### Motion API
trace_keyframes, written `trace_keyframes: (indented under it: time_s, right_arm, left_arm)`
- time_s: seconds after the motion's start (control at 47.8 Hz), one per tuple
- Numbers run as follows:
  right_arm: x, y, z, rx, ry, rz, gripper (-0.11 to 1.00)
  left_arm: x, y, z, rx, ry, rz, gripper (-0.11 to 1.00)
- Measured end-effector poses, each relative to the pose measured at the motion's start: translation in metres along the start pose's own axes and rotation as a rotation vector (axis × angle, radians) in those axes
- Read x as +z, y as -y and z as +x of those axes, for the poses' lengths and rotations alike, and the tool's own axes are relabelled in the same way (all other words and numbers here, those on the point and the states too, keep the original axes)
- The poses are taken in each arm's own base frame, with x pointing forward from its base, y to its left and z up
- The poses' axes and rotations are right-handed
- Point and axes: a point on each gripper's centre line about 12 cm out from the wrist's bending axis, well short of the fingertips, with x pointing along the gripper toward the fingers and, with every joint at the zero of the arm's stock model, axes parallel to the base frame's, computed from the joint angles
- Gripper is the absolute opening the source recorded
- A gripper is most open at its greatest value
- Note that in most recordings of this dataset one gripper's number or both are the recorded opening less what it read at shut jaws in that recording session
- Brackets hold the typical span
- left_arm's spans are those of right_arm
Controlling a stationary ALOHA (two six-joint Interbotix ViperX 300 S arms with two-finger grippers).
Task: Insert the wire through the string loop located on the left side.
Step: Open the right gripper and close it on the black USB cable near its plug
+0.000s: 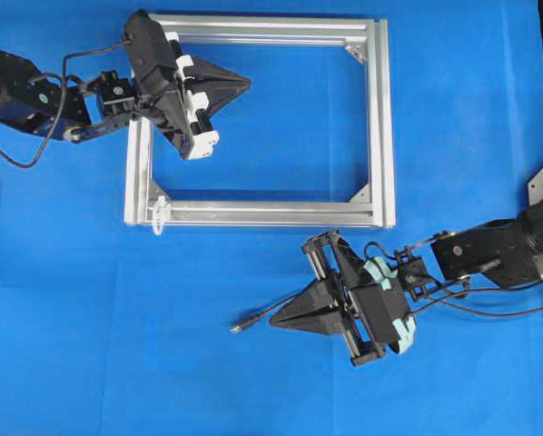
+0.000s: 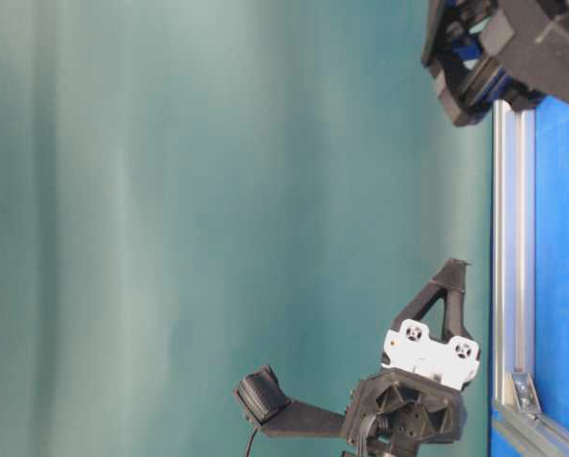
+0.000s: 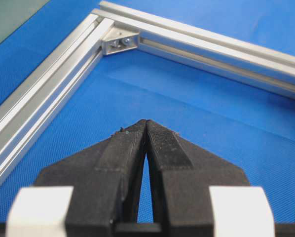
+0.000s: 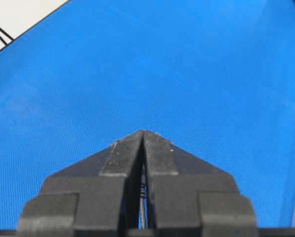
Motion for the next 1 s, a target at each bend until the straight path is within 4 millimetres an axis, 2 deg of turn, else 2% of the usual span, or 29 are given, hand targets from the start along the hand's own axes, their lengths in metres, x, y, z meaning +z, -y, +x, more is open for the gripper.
trace_keyframes:
  time_s: [0.146, 0.314, 0.628, 0.69, 0.753, 0.921, 1.004]
  right_arm:
    - [0.010, 0.002, -0.005, -0.006, 0.001, -0.007, -0.02]
    - [0.005, 0.004, -0.006, -0.011, -0.064, 0.003, -0.02]
    - [0.003, 0.008, -0.006, -0.022, -0.079, 0.024, 0.00]
    - [0.003, 0.008, -0.007, -0.026, -0.079, 0.033, 0.09]
    - [0.002, 0.009, -0.006, -0.031, -0.081, 0.045, 0.22]
    - [0.001, 0.010, -0.007, -0.037, -0.089, 0.060, 0.73]
    - [0.000, 0.010, -0.007, -0.038, -0.096, 0.061, 0.91]
  left_arm:
    - [0.001, 0.005, -0.004, -0.021, -0.019, 0.006, 0.00]
    - [-0.002, 0.007, -0.007, -0.027, -0.029, 0.004, 0.00]
    - [-0.002, 0.007, -0.007, -0.028, -0.029, 0.005, 0.00]
    - [-0.002, 0.007, -0.007, -0.028, -0.029, 0.005, 0.00]
    - [-0.002, 0.007, -0.007, -0.028, -0.029, 0.005, 0.00]
    - [-0.002, 0.007, -0.007, -0.027, -0.032, 0.005, 0.00]
    - [-0.002, 0.007, -0.007, -0.028, -0.030, 0.005, 0.00]
